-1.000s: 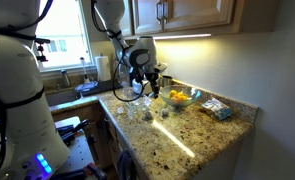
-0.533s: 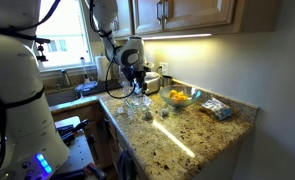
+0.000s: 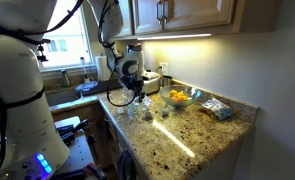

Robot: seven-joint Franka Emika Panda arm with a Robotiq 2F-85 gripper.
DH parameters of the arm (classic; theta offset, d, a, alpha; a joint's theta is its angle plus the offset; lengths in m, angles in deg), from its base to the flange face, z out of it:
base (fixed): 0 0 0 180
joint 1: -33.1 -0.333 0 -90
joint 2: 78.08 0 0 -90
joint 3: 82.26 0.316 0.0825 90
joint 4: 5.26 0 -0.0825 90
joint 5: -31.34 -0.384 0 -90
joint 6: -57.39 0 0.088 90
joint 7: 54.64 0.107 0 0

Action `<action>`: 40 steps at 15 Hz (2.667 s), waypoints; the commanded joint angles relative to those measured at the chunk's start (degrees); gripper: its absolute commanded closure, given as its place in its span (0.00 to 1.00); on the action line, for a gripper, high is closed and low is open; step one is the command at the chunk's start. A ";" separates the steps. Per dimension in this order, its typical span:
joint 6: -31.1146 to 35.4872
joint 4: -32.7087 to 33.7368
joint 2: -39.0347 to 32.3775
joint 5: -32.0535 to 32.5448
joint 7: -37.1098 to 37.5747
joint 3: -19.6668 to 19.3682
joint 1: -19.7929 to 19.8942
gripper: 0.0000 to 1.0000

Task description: Put the garlic cloves inside the glass bowl

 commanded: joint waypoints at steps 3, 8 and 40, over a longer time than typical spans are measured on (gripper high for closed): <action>-0.38 1.80 -1.97 2.50 -1.77 -2.76 -2.70 0.21; -5.04 -1.33 4.14 2.47 -3.41 -1.57 -1.01 0.01; -6.14 0.54 -4.70 -2.39 19.14 -11.69 1.25 0.00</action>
